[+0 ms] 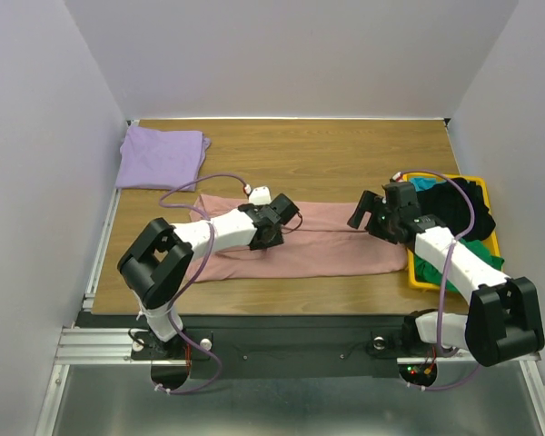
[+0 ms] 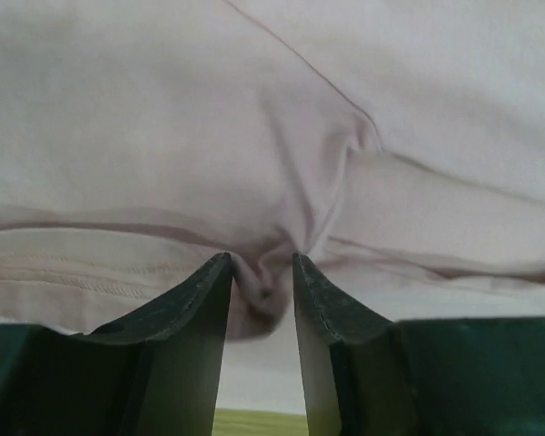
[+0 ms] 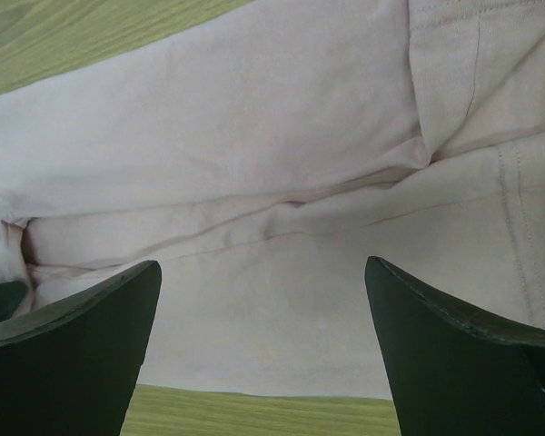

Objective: Fold and stack the t-shirts
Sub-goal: Fold the tshirt

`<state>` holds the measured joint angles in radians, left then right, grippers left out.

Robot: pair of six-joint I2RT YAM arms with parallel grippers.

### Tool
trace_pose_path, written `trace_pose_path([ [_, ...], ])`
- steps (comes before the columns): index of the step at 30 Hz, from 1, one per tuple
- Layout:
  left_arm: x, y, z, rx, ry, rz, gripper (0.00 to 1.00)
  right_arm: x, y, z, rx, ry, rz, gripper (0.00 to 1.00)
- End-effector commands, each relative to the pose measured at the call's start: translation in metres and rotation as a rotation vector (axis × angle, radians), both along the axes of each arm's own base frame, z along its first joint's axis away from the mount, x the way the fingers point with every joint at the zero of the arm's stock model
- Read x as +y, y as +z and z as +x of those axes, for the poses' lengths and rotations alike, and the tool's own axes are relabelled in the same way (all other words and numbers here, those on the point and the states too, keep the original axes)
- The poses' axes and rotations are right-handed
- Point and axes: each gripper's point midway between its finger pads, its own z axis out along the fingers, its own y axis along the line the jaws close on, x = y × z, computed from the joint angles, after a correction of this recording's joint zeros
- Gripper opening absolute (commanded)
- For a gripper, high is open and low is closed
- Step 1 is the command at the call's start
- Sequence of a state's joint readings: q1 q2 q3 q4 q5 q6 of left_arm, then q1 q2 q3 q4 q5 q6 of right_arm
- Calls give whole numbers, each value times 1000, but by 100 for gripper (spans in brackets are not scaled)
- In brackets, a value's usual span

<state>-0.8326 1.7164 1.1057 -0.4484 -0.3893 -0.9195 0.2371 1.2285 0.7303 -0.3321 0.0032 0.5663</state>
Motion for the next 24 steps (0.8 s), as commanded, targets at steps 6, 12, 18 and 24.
trace_pose_path([
  [6,-31,39,-59,-25,-72,-83,98,5,13,0,-51,30,21,100],
  [12,-22,81,-53,-154,-77,-135,98,5,23,5,-87,57,4,100],
  [18,14,104,6,-299,-13,-221,98,4,31,39,-97,57,-59,100],
  [24,46,60,46,-223,28,-198,98,6,4,84,-32,50,-125,100],
])
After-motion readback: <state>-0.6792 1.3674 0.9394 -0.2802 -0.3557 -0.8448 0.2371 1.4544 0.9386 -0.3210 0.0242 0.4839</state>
